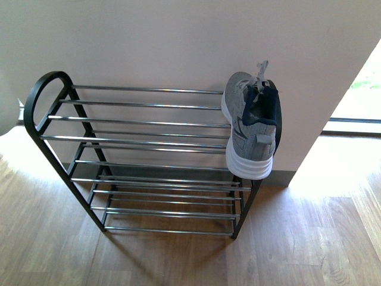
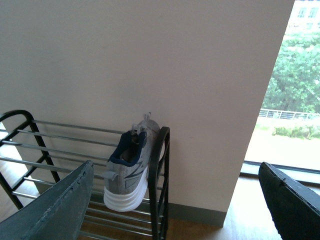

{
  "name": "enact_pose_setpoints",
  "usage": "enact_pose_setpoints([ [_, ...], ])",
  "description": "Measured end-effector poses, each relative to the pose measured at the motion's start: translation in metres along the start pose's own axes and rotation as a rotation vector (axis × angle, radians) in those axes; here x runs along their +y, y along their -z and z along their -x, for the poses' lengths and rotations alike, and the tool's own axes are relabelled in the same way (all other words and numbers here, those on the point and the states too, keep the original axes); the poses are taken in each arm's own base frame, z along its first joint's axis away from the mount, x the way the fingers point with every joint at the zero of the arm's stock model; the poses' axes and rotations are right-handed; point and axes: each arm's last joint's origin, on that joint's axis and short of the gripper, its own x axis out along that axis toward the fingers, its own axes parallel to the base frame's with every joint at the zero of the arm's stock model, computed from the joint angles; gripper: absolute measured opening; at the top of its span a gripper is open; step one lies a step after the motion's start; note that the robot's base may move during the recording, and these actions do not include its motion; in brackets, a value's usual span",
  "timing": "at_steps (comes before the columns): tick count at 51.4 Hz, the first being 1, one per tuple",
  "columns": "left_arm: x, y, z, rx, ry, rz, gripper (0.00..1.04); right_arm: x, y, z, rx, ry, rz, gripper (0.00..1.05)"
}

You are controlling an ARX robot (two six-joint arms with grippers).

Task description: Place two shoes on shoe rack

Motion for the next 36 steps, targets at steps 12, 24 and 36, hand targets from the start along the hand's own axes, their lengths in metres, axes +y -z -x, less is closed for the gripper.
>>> enact_pose_setpoints([
  [12, -0.028, 0.000, -0.086, 0.201, 0.006, 0.065, 0.02, 0.000, 0.000, 0.000, 0.000, 0.000, 0.000, 0.95],
  [24, -0.044, 0.034, -0.162, 0.490, -0.102, 0.030, 0.02, 0.000, 0.000, 0.000, 0.000, 0.000, 0.000, 0.95],
  [36, -0.055, 0.054, -0.199, 0.642, -0.098, -0.104, 0.02, 0.000, 0.000, 0.000, 0.000, 0.000, 0.000, 0.95],
])
